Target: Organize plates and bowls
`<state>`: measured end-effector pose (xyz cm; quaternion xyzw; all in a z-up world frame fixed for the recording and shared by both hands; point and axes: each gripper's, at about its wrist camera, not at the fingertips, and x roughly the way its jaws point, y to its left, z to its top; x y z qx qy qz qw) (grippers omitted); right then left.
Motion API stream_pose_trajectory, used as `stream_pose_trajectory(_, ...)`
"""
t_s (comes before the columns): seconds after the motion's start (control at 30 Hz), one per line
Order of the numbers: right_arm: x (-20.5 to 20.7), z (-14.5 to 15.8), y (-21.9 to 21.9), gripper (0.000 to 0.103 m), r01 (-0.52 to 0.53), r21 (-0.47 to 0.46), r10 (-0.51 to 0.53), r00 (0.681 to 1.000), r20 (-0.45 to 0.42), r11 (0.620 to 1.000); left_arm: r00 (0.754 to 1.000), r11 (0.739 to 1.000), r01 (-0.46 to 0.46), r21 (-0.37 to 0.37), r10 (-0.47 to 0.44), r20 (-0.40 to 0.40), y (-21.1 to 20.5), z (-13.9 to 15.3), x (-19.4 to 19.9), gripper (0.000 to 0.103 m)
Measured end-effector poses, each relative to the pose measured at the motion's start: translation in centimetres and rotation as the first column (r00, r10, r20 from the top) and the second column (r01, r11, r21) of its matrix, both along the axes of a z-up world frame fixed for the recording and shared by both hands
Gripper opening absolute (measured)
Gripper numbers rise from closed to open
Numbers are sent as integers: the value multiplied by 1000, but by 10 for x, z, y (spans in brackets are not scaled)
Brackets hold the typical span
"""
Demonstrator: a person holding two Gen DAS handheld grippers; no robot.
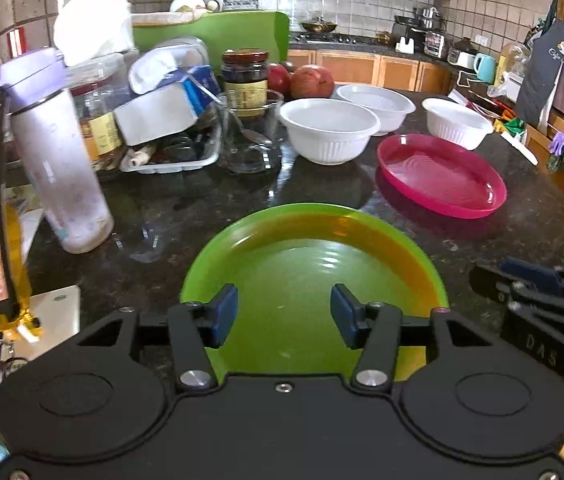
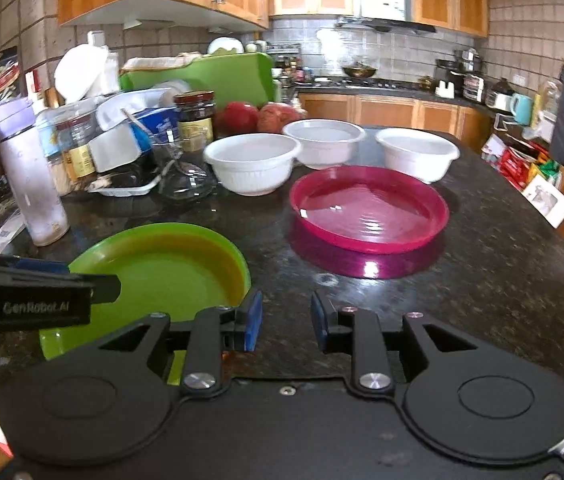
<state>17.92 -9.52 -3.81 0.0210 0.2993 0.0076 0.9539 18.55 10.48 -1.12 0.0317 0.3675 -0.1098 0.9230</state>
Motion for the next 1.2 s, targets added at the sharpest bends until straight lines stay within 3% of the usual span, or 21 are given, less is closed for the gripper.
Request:
stream_pose_trajectory(0.17, -5, 0, -25, 31, 50, 29, -50, 999, 1, 998, 999, 999, 14, 35, -13, -41, -25, -2, 9, 62)
stream_pose_trajectory(0.5, -1, 4, -85, 39, 95, 49, -96, 995, 9, 994, 992, 1000, 9, 30, -5, -126, -83, -2, 26, 68)
stream_pose_trajectory(0.8, 13, 4, -142, 40, 96, 62, -95, 995, -24, 993, 988, 994, -20, 111, 36, -147, -147, -3, 35, 74)
stream_pose_trajectory(1.2, 39, -3, -197, 40, 45, 91, -40, 998, -55, 995, 980, 989, -92, 119, 111, -164, -190, -8, 44, 74)
